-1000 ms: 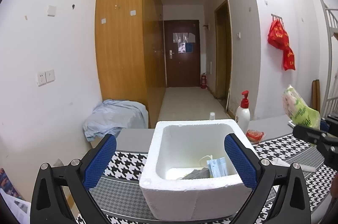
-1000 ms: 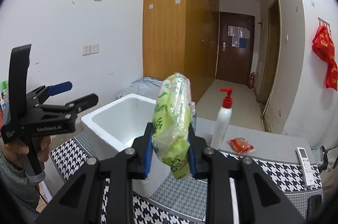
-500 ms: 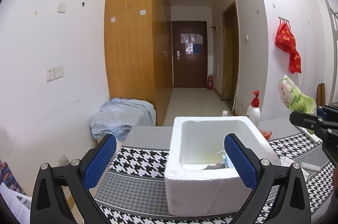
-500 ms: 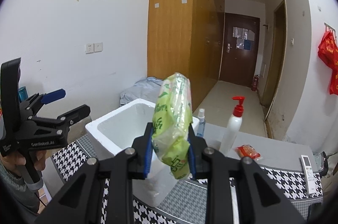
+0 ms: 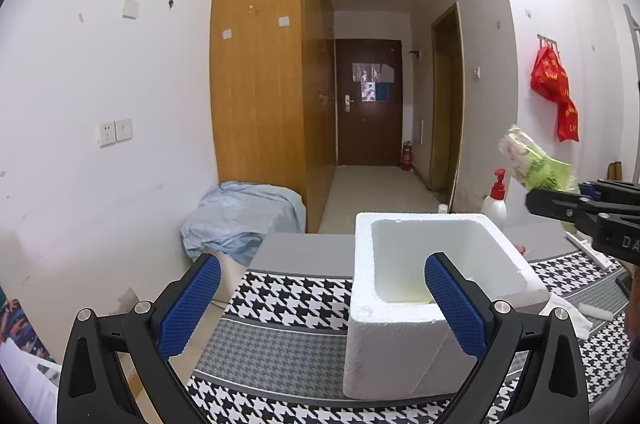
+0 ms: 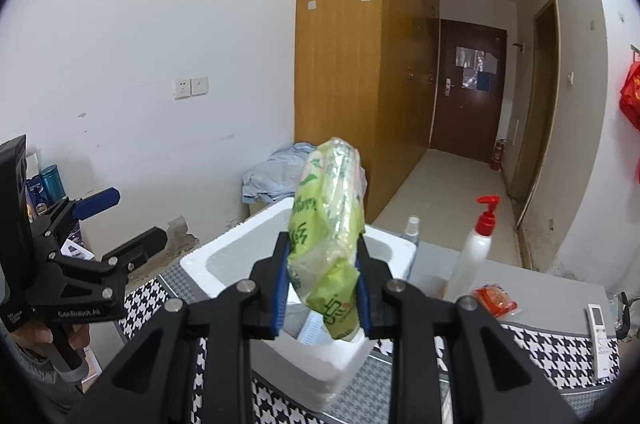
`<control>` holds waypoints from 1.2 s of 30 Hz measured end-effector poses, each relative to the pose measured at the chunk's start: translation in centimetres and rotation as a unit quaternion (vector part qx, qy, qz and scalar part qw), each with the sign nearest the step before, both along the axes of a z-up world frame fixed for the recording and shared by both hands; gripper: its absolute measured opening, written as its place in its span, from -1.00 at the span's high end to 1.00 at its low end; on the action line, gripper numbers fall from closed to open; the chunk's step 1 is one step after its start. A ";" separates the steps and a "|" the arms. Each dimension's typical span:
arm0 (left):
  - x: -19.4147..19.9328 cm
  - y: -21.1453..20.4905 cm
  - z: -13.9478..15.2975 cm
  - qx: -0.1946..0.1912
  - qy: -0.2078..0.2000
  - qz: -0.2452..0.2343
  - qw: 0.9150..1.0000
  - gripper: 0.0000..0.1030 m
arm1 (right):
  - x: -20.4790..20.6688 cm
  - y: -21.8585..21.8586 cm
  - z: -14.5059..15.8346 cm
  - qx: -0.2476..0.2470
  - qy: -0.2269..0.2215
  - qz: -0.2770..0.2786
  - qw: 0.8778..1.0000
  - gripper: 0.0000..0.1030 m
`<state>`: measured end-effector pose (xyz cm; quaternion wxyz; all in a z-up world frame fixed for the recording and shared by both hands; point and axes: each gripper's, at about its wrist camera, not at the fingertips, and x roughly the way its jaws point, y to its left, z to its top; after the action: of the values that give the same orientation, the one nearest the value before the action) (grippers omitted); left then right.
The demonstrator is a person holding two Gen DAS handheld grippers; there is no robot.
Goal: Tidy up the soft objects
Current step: 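Lower the green packet into the foam box and open the right gripper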
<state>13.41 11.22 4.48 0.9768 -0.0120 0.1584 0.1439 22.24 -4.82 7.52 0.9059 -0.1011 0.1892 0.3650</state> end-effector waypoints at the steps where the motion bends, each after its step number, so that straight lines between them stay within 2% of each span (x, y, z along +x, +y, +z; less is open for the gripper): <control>1: -0.1 0.1 -0.1 0.000 0.000 0.000 1.000 -0.98 | 0.1 0.4 0.0 -0.002 0.001 0.001 1.000 0.38; 16: -0.7 2.2 -0.6 -0.010 0.004 0.018 1.000 -0.98 | 2.4 3.6 -1.2 -0.031 0.031 0.009 0.999 0.34; 22: -0.3 2.5 -0.9 -0.013 0.008 0.018 1.000 -0.98 | 3.3 4.4 -1.9 -0.044 0.046 0.000 0.998 0.09; 24: -0.2 2.6 -1.0 -0.012 0.009 0.021 1.000 -0.98 | 3.6 4.5 -2.2 -0.042 0.053 0.000 0.998 -0.41; 25: -0.2 2.8 -1.0 -0.014 0.008 0.023 1.000 -0.98 | 3.5 4.4 -2.3 -0.042 0.054 -0.001 0.998 -0.47; 36: 0.4 3.1 -1.1 -0.016 0.012 0.029 0.999 -0.98 | 2.8 4.3 -2.2 -0.043 0.049 0.010 0.998 -0.48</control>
<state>13.80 14.36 3.35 0.9700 -0.0303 0.1717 0.1694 25.00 -0.54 5.29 0.8868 -0.1232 0.2481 0.3701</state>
